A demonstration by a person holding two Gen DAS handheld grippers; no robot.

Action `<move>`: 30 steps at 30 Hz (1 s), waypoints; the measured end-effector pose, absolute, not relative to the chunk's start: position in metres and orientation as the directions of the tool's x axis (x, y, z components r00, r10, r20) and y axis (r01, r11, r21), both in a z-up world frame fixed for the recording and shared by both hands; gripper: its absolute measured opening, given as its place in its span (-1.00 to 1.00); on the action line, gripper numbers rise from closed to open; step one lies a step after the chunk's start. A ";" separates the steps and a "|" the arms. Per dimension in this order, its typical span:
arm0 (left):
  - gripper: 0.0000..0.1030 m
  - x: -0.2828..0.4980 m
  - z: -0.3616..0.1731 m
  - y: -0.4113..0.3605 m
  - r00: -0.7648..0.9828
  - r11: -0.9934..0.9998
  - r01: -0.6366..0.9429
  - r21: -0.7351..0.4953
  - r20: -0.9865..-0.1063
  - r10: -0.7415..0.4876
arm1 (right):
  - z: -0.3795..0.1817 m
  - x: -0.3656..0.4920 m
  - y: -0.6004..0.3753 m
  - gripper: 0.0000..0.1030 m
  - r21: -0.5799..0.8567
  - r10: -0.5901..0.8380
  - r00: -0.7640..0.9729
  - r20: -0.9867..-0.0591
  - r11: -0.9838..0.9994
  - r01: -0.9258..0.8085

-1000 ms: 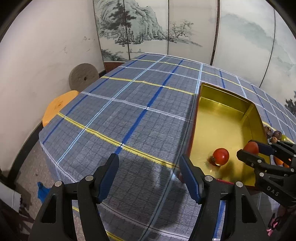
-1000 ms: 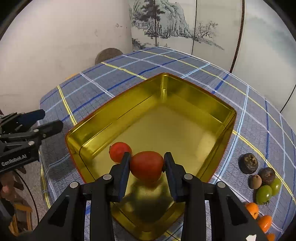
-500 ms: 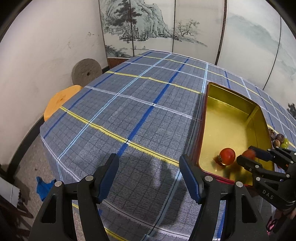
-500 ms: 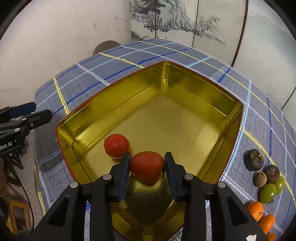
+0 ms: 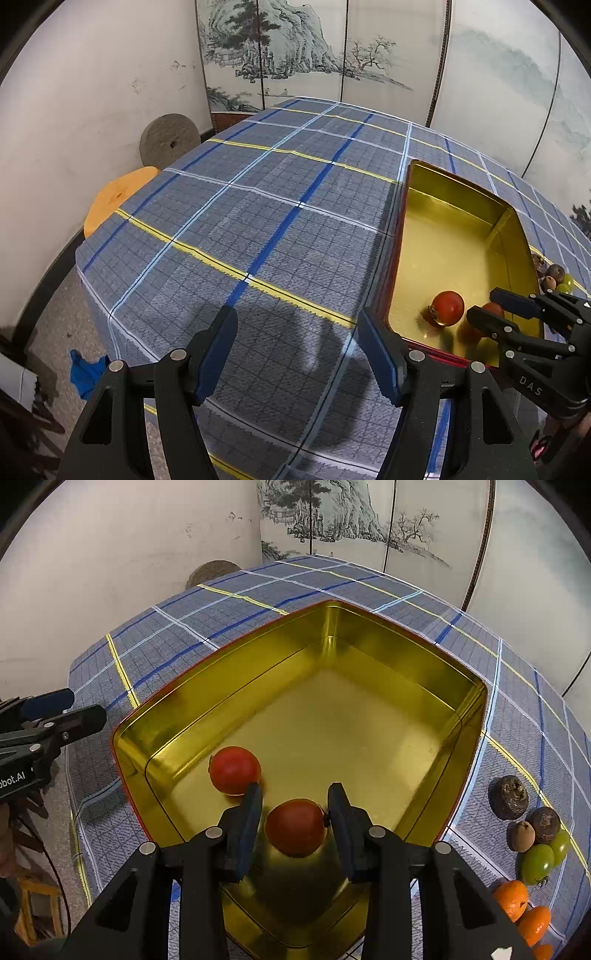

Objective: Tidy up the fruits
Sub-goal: 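Carry the larger red tomato into the tin tray and open the right gripper, then grasp the orange with the right gripper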

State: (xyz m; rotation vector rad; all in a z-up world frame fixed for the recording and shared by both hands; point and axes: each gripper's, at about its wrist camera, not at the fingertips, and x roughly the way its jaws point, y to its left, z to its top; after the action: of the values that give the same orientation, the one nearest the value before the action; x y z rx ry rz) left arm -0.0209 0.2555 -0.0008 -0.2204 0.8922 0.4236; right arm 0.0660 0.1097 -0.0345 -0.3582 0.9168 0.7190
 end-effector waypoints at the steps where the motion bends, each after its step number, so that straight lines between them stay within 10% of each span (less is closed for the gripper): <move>1: 0.33 -0.021 -0.001 0.255 0.553 0.896 -0.443 -0.011 -0.791 0.263 | -0.034 0.066 0.109 -0.32 0.016 0.411 0.402 -0.819 0.715 -0.699; 15: 0.33 -0.013 0.012 0.212 0.609 0.944 -0.329 -0.032 -0.771 0.186 | 0.011 0.046 0.061 -0.09 0.063 0.487 0.480 -0.730 0.747 -0.662; 30: 0.33 0.014 0.018 0.098 0.636 0.998 -0.051 -0.042 -0.771 0.000 | -0.001 0.044 -0.149 -0.04 -0.012 0.160 0.644 -0.748 0.967 -0.254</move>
State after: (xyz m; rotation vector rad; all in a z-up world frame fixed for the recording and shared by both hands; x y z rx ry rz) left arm 0.0140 0.0979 0.0182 -0.0618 0.8807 0.0290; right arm 0.0441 -0.1489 -0.0005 -0.1200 0.8392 0.2362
